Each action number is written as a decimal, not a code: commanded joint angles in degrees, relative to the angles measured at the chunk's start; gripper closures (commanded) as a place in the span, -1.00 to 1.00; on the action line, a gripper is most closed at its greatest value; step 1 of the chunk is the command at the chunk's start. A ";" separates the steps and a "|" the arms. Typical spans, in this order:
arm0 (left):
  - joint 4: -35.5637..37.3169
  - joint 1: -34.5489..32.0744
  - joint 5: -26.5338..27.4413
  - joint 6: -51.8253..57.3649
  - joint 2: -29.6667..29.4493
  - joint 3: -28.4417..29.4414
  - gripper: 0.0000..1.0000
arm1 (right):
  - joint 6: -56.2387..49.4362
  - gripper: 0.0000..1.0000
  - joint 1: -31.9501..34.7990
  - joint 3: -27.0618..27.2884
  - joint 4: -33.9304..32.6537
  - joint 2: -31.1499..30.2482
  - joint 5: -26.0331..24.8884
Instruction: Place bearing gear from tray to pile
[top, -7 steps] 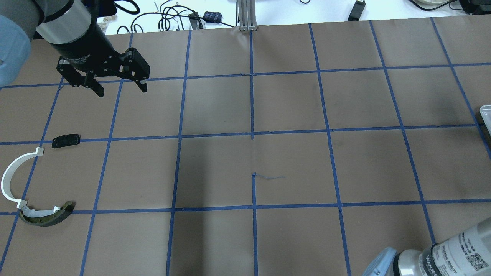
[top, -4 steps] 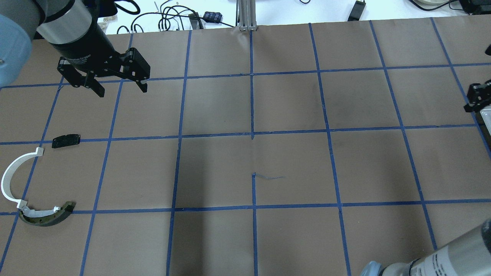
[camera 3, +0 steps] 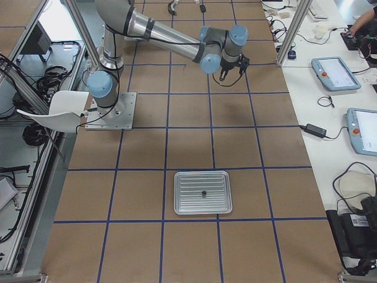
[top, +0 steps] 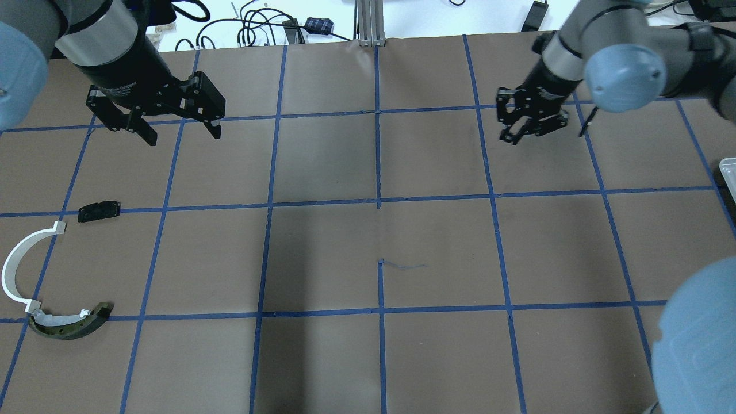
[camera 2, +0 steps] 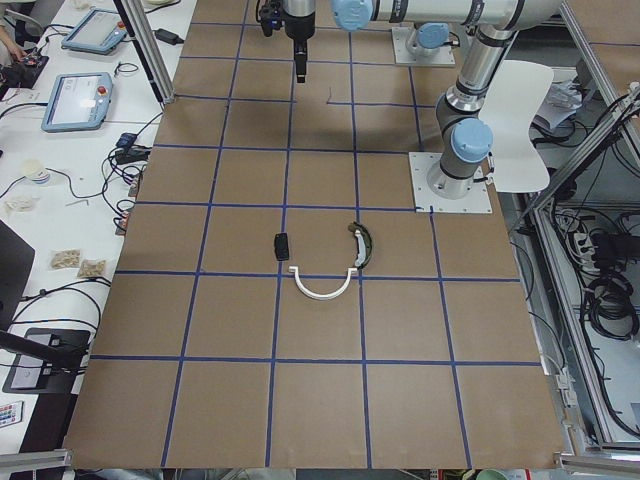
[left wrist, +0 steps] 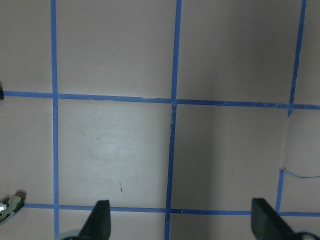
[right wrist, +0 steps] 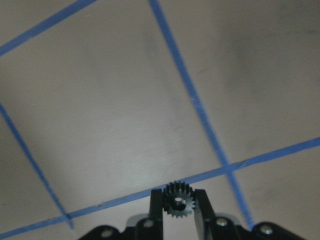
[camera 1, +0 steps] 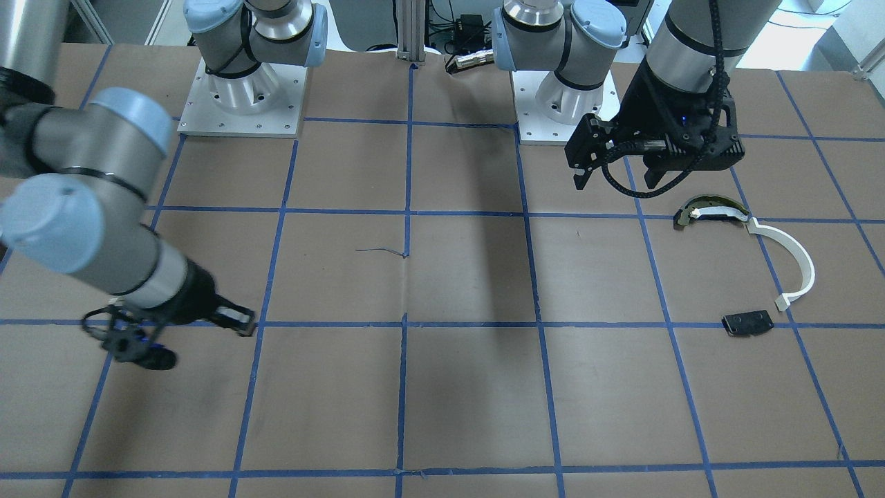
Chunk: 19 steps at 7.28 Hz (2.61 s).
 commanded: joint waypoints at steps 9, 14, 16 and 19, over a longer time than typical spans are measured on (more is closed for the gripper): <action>-0.08 0.00 0.43 0.07 0.17 -0.35 -1.00 | 31.03 -1.00 24.99 5.38 -15.34 5.41 -0.14; 19.26 -10.95 -0.62 -17.62 -9.82 -9.88 -1.00 | -26.18 -1.00 -18.09 6.26 2.41 -5.24 -8.93; 26.70 -15.12 0.17 -18.65 -14.14 -14.14 -1.00 | -45.35 -1.00 -32.09 5.74 0.93 -4.55 -10.16; 32.41 -15.12 1.40 -9.57 -21.43 -14.15 -1.00 | -61.58 -1.00 -45.14 4.42 -12.80 3.24 -14.98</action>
